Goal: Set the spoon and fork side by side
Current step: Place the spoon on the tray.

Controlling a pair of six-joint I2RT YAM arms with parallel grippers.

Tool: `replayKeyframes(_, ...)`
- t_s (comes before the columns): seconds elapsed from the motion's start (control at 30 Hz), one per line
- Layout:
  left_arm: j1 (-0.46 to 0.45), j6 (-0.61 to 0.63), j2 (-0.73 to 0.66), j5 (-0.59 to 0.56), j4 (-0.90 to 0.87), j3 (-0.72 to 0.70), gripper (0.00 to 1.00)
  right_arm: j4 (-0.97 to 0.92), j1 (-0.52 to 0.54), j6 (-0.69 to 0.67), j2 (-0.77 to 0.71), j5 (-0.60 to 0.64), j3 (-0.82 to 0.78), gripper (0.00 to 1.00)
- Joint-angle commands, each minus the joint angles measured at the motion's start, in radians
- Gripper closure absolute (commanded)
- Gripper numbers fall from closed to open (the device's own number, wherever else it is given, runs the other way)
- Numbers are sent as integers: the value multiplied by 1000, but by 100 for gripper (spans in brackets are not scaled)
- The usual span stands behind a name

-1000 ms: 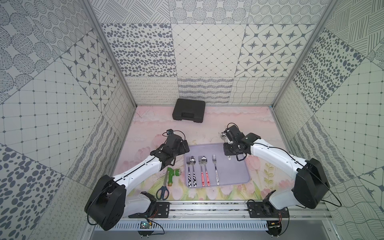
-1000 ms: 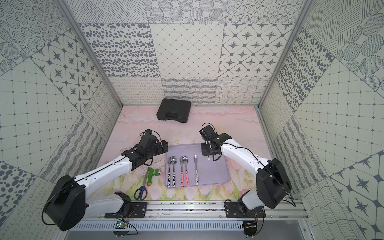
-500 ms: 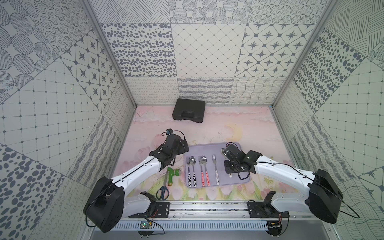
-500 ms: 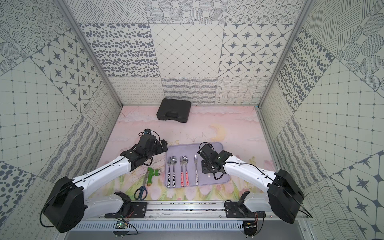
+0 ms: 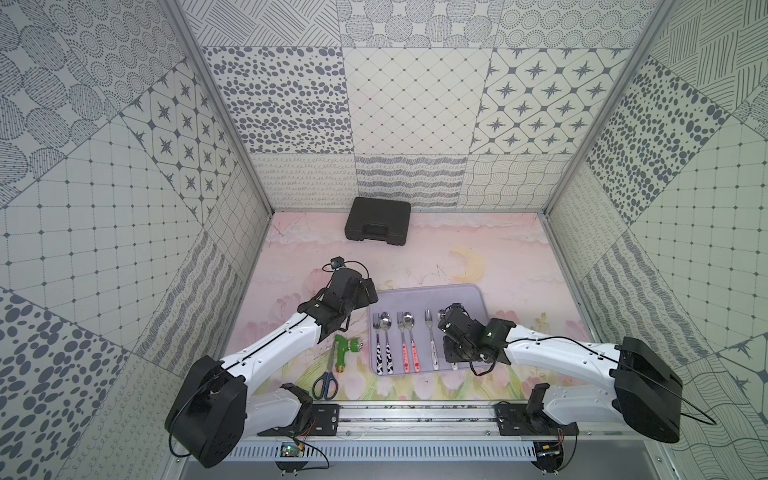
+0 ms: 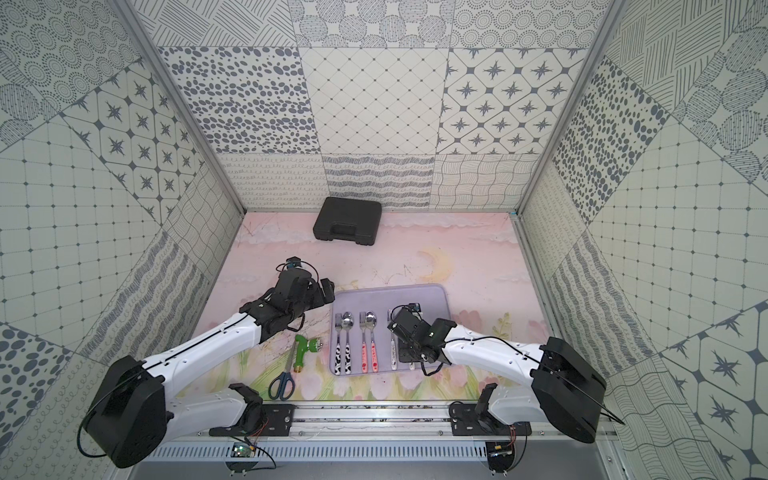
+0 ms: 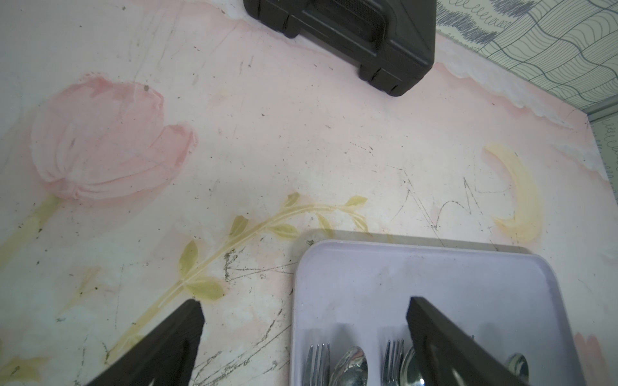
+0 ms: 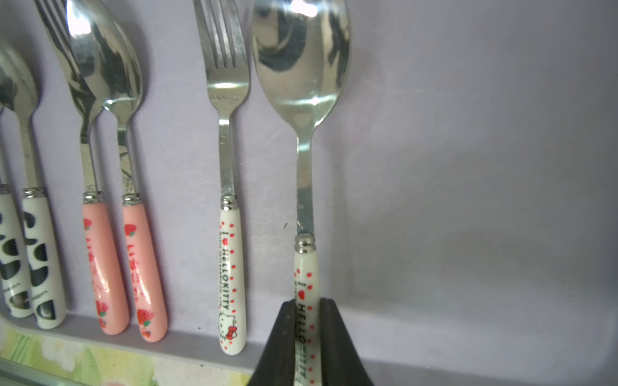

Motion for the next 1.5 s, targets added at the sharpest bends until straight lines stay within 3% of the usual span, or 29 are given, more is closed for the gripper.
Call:
replayKeyframes(0.0,5,16,-4,-9,-15,-3,0,58,17,45,-2,19,-12,97)
replayKeyframes(1.47,5,16,-4,-5,-13,-5,0,123,31,94,74,18,-84,97)
